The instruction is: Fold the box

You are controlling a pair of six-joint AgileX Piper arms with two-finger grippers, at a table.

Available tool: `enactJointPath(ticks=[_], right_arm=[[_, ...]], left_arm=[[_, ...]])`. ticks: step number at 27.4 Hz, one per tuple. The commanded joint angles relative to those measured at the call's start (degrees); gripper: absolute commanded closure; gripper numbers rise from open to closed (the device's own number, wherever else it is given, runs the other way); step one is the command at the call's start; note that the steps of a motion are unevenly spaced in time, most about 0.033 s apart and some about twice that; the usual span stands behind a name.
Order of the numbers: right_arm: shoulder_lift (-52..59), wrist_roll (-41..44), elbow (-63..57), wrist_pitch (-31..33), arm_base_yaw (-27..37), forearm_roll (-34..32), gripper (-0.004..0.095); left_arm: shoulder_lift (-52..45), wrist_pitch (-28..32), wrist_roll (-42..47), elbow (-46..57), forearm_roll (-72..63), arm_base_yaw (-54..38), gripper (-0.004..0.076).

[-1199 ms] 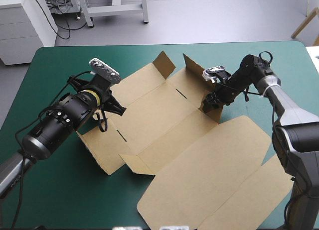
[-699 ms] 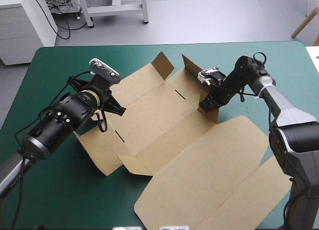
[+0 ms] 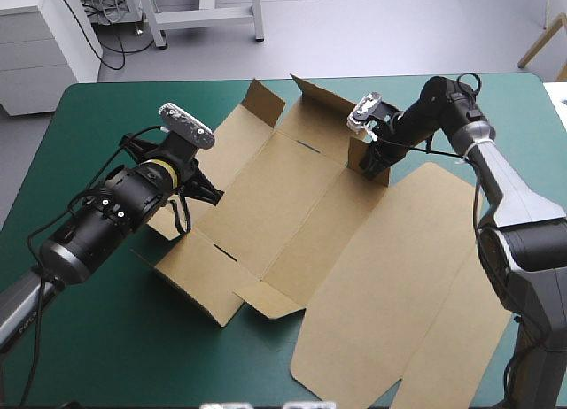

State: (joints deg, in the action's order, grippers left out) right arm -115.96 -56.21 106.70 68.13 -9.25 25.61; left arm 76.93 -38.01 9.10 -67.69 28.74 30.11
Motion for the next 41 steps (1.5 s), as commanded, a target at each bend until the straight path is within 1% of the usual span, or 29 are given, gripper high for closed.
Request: enactJointPath(ticks=[1, 5, 8, 9, 16, 22, 25, 35, 38, 40, 41], right_arm=[[2.94, -6.48, 3.64, -1.39, 0.16, 1.55, 0.0928], [2.94, -13.78, 4.67, -3.30, -0.16, 4.45, 0.0927], [2.92, -22.42, 4.75, -5.61, -2.79, 4.84, 0.0928], [2.82, -23.79, 4.75, -6.54, -3.40, 4.84, 0.0928], [0.72, -26.45, 4.75, -11.27, -9.57, 4.73, 0.0928], [-0.27, -29.92, 4.75, -11.95, -13.28, 4.51, 0.0928], [-0.27, -32.50, 4.75, -11.84, -14.22, 4.51, 0.0928], [-0.27, -32.65, 4.75, -15.25, -14.54, 5.18, 0.0925], [-0.27, -32.65, 4.75, -15.83, -14.54, 5.05, 0.0885], [-0.27, -32.65, 4.75, -15.99, -14.54, 5.05, 0.0803], [-0.27, -32.65, 4.75, -15.99, -14.54, 5.05, 0.0745]], left_arm=[[-1.80, 3.77, 0.51, -2.11, 1.29, 0.15, 0.0734], [-1.80, 4.52, 0.51, -2.11, 1.29, 0.15, 0.0734], [-1.80, 5.28, 0.51, -2.11, 0.91, 0.15, 0.0734], [-1.80, 5.43, 0.51, -2.11, 0.68, 0.15, 0.0734], [-1.80, 5.33, 0.51, -2.11, 0.34, 0.15, 0.0734], [-1.80, 4.57, 0.51, -2.11, 0.03, 0.15, 0.0734], [-1.80, 4.57, 0.51, -2.11, 0.03, 0.15, 0.0734], [-1.80, 4.48, 0.51, -2.11, -0.21, 0.15, 0.0734], [-1.80, 4.48, 0.51, -2.11, -0.21, 0.15, 0.0734], [-1.80, 4.48, 0.51, -2.11, -0.21, 0.15, 0.0734], [-1.80, 4.48, 0.51, -2.11, -0.08, 0.15, 0.0734]])
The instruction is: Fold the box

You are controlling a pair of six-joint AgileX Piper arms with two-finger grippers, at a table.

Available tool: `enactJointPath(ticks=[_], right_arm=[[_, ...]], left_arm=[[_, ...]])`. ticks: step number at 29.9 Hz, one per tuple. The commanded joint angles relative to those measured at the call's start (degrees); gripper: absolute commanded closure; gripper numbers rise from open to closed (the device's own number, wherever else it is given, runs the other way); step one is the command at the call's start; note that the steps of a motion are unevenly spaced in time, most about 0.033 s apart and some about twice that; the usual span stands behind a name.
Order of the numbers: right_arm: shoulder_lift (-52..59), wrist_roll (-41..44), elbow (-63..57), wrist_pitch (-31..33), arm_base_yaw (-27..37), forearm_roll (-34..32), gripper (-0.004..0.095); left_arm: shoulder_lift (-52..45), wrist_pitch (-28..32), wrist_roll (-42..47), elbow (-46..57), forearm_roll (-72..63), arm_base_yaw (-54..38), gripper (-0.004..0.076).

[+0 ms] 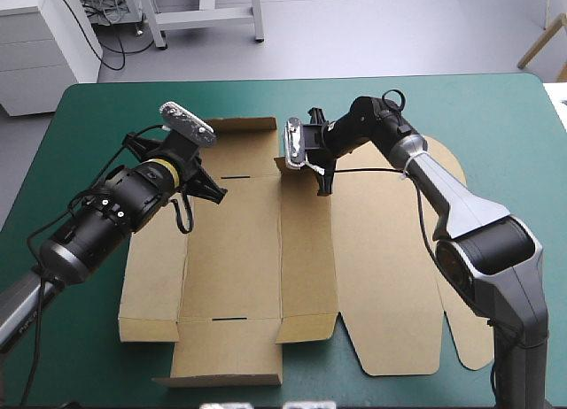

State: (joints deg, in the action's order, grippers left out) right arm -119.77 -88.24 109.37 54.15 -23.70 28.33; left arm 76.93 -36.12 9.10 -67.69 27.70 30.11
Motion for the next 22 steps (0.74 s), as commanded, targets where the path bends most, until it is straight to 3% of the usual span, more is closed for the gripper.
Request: enactJointPath(ticks=[1, 5, 7, 16, 22], right_arm=[[3.55, -0.61, 2.08, -2.00, -0.09, 2.33, 0.0692], [3.55, 0.81, 2.08, -2.43, -0.09, 2.33, 0.0439], [3.55, 1.88, 2.08, -2.95, -0.09, 2.33, 0.0379], [6.25, 13.40, 3.50, -2.90, -0.09, 2.18, 0.0369], [9.83, 31.21, 5.28, -2.37, -0.09, -0.63, 0.0409]], left_arm=[[-1.80, 2.58, 0.51, -2.11, 1.07, 0.15, 0.0734], [-1.80, 2.58, 0.51, -2.11, 1.07, 0.15, 0.0734], [-1.80, 2.58, 0.51, -2.11, 1.07, 0.15, 0.0734], [-1.80, 2.58, 0.51, -2.11, 1.07, 0.15, 0.0734], [-1.80, 2.58, 2.83, -2.11, 1.07, 0.15, 0.0734]])
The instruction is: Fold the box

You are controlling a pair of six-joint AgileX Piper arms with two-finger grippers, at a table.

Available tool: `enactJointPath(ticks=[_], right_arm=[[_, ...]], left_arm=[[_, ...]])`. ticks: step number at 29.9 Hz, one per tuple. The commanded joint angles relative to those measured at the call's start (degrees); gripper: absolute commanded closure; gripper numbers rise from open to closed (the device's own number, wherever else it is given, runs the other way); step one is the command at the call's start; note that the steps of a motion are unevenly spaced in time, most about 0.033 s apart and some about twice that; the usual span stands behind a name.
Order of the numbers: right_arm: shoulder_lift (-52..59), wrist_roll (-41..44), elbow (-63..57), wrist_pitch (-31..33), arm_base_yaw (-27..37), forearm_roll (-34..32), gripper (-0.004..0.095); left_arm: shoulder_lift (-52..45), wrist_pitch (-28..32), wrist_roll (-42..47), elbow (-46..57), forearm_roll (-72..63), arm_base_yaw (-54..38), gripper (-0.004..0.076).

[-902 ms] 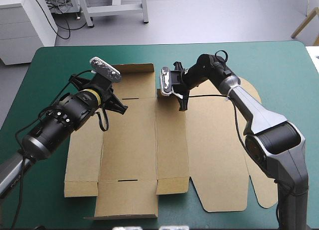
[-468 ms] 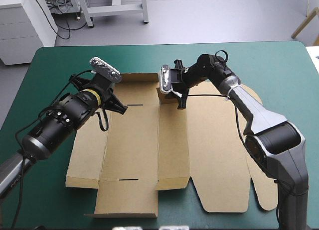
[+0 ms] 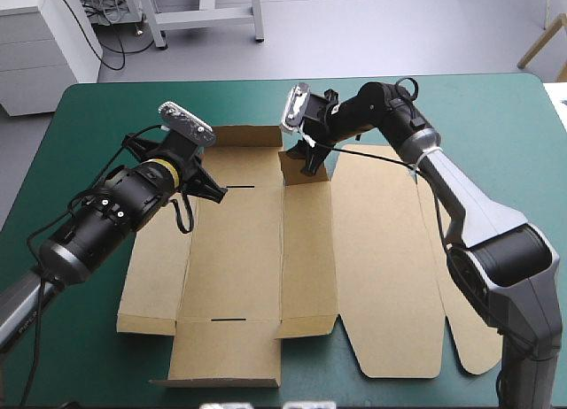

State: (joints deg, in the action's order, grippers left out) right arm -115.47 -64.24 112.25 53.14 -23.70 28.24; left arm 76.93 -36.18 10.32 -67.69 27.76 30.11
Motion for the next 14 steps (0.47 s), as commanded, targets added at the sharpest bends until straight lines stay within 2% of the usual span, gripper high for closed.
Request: enactJointPath(ticks=[1, 9, 12, 14], right_arm=[[6.07, 8.42, 2.52, -1.23, -0.09, -1.60, 0.0430], [9.49, 22.25, 2.78, 3.95, 0.04, -16.99, 0.0783], [10.17, 26.43, 2.78, 7.12, 1.20, -18.58, 0.0904], [10.67, 30.20, 2.66, 7.76, 2.92, -18.44, 0.0927]], left_arm=[[-1.80, 2.65, 1.61, -2.11, 1.02, 0.15, 0.0734], [-1.80, 2.50, 1.61, -2.11, 1.02, 0.15, 0.0734], [-1.80, 2.50, 1.61, -2.11, 1.02, 0.15, 0.0734], [-1.80, 2.26, 1.61, -2.11, 1.02, 0.15, 0.0734]])
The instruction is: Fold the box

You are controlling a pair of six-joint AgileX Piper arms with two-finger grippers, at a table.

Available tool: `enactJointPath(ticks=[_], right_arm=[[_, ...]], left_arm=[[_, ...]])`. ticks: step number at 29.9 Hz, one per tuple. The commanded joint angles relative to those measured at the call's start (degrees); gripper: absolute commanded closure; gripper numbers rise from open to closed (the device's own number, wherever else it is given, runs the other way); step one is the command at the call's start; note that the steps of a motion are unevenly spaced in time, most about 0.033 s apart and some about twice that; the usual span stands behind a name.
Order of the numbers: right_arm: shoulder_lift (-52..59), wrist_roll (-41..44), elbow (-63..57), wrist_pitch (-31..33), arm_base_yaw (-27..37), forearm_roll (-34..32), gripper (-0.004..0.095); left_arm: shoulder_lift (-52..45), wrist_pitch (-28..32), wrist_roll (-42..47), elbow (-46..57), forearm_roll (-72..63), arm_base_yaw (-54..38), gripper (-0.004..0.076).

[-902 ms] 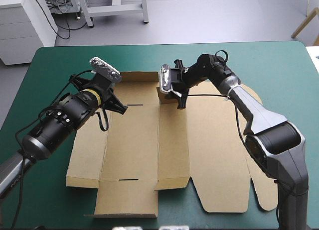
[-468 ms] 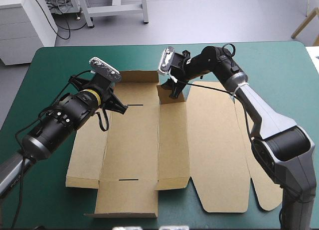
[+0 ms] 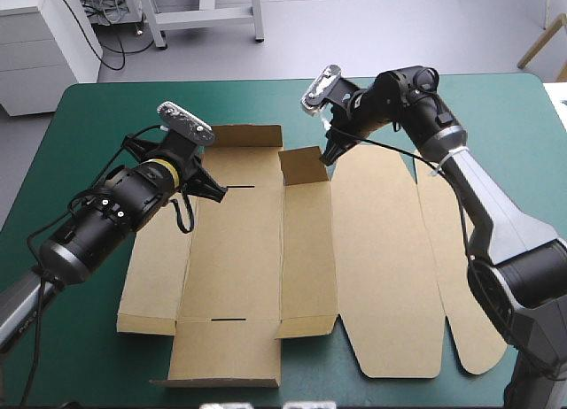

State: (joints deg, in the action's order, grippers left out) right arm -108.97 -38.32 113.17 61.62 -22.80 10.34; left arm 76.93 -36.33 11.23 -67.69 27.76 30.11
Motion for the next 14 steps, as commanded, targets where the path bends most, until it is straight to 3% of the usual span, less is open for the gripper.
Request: enactJointPath(ticks=[1, 10, 14], right_arm=[[4.43, 5.75, 1.75, -0.24, 2.87, -0.55, 0.0927], [8.30, 13.91, 1.75, 6.87, 13.77, 0.17, 0.0927], [11.25, 16.23, 1.65, 7.24, 19.67, 3.19, 0.0927]], left_arm=[[-1.80, 2.23, 0.69, -2.11, 1.02, 0.15, 0.0734], [-1.80, 0.31, 0.77, -2.11, 3.93, 0.15, 0.0734], [-1.80, -0.65, 0.48, -2.11, 3.93, 0.15, 0.0734]])
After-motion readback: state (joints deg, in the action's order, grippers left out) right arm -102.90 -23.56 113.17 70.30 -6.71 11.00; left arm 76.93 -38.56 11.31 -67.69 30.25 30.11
